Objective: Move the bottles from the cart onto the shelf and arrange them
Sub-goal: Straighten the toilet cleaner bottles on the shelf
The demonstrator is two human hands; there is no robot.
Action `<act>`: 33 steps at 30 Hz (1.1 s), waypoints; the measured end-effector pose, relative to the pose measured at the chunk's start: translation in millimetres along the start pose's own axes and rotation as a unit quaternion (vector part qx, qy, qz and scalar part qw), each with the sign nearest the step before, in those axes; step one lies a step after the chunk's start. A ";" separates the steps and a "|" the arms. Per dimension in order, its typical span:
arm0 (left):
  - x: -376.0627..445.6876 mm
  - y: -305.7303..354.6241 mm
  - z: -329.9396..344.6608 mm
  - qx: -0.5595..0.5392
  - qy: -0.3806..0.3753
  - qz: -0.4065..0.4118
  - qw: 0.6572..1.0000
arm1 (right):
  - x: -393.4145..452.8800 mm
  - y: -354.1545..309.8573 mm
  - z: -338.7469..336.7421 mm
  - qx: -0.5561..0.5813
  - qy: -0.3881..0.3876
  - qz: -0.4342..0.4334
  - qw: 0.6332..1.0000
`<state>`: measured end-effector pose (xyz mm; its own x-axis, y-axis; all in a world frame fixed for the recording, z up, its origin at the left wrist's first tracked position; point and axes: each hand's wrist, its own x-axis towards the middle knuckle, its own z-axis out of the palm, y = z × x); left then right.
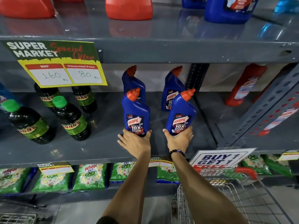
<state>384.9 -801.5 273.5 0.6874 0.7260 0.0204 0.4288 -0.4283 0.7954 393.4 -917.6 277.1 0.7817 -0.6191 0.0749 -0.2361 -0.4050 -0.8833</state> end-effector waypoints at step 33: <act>1.3 -3.8 -11.3 -0.009 -0.058 0.011 0.998 | -2.3 4.9 -7.3 0.015 -0.035 0.018 0.999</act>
<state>377.6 -792.9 277.3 0.7598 0.6494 -0.0313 0.4036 -0.4333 0.8058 386.2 -923.1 276.0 0.8120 -0.5836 0.0103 -0.2490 -0.3622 -0.8983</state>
